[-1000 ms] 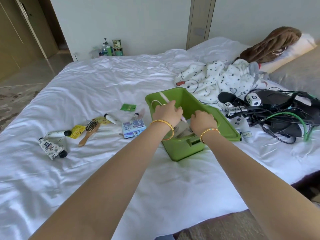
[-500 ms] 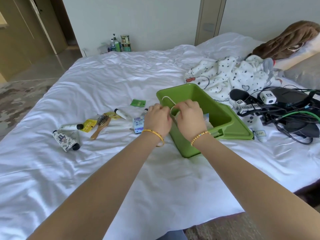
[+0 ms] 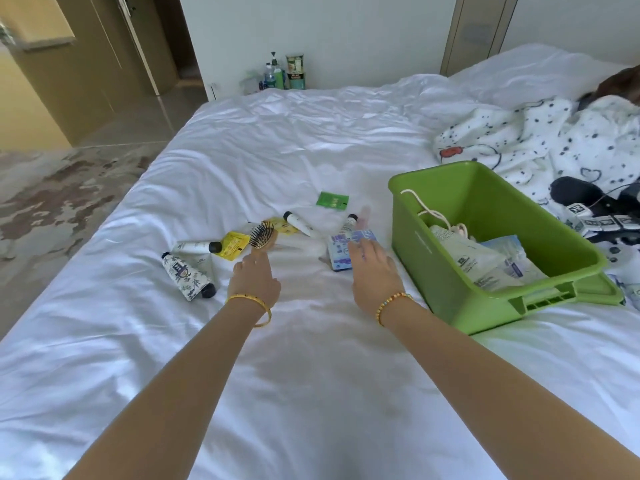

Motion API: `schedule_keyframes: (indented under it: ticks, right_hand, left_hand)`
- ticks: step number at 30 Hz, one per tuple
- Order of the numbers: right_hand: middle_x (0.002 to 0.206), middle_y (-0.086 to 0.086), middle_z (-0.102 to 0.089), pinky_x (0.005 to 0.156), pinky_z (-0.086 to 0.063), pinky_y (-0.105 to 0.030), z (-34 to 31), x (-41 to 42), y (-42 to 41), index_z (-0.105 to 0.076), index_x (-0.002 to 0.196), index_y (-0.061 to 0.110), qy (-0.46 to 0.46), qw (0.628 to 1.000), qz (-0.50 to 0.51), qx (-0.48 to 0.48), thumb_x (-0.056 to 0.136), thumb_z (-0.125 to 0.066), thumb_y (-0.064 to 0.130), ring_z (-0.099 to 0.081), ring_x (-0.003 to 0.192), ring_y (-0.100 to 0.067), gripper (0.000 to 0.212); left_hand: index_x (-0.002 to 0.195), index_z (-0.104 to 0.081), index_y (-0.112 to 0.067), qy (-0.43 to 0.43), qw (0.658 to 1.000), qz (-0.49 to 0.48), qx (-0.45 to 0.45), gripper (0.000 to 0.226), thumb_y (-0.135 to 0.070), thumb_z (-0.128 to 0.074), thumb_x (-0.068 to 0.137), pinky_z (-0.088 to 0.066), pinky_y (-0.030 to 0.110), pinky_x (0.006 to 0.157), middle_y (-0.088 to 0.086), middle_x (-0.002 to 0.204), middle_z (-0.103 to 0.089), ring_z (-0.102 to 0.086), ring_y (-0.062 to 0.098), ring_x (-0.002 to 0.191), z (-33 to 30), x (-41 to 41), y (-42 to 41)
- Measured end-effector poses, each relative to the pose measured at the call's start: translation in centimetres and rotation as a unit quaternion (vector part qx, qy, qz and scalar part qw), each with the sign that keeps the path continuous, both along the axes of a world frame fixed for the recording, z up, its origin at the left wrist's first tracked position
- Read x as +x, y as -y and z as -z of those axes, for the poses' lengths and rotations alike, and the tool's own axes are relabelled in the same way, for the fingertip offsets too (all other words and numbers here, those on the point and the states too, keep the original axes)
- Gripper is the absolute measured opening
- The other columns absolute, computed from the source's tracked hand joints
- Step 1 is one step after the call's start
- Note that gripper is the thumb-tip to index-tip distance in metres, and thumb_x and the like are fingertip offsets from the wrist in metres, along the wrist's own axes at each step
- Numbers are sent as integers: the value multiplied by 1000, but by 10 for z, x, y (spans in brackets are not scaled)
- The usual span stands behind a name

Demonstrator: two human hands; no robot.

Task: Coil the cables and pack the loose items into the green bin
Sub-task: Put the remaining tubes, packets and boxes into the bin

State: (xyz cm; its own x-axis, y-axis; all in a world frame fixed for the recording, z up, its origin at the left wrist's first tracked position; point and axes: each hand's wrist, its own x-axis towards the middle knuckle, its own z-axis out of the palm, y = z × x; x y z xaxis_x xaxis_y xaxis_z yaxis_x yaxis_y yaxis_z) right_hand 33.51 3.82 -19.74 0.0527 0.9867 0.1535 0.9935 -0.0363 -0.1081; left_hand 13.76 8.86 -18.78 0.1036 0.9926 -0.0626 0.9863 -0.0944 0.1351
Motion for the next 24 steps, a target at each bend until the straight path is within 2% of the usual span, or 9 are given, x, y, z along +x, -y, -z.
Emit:
schedule_keyframes:
  ticks: [2,5,7,9,12,14,16,20,24]
  right_hand:
    - [155,-11,-10,115,-17,-40,11,-2,-13,-9,147,12,21,1000,7,-8,85,-50,11,-8,145,-27,75]
    - [157,-10,-3,117,-7,-45,21,-3,-30,-4,148,15,47,998,13,-31,88,-47,16,-2,146,-27,74]
    - [156,-11,-6,116,-1,-51,23,-3,-43,-6,148,20,76,997,10,-30,87,-50,20,-3,145,-28,75]
    - [152,-9,-15,114,-1,-55,22,-3,-53,-12,146,22,95,995,7,-21,83,-56,22,-10,143,-30,77]
    - [148,-9,-25,114,-7,-56,18,2,-64,-21,141,19,108,994,15,-18,79,-60,16,-29,133,-34,72]
    - [145,-12,-30,112,-19,-51,17,5,-69,-26,138,18,109,994,11,-26,81,-60,17,-40,123,-35,66]
    - [140,-12,-36,106,-30,-44,18,8,-68,-30,135,17,105,994,0,-33,82,-60,21,-44,117,-35,60]
    - [130,-9,-45,109,-25,-44,16,1,-57,-33,133,16,123,991,-29,-40,83,-57,19,-42,119,-36,55]
    - [131,-9,-47,112,-21,-46,5,-9,-33,-31,136,14,127,991,-50,10,89,-52,16,-43,121,-33,52]
  left_hand:
    - [146,-17,-16,-10,1000,-20,-3,58,-17,-42,93,-37,39,100,17,134,-42,-42,33,122,8,-15,-11]
    - [149,0,-27,-67,998,3,-4,65,-11,-31,95,-40,42,98,18,140,-39,-43,35,124,19,-28,-26]
    - [149,5,-28,-79,997,24,-5,65,-10,-29,96,-45,43,94,17,134,-46,-49,35,118,25,-33,-38]
    - [150,0,-23,-52,998,17,-5,61,-15,-31,98,-46,43,91,17,128,-52,-53,36,114,30,-35,-49]
    - [146,-20,-17,-2,1000,-25,4,53,-24,-39,96,-46,42,89,18,124,-54,-53,36,112,35,-32,-62]
    - [134,-34,-15,47,998,-45,5,40,-22,-38,95,-47,41,86,18,118,-57,-55,38,106,41,-30,-62]
    - [129,-36,-14,75,995,-60,-9,35,-20,-34,95,-46,41,87,16,119,-56,-55,39,106,47,-27,-56]
    - [118,-43,-7,-4,999,-40,-26,34,-29,-22,100,-44,40,88,14,119,-59,-56,34,111,51,-19,-37]
    - [116,-45,-1,82,995,-49,-20,40,-30,-23,101,-44,39,85,20,114,-61,-58,35,106,32,-10,-20]
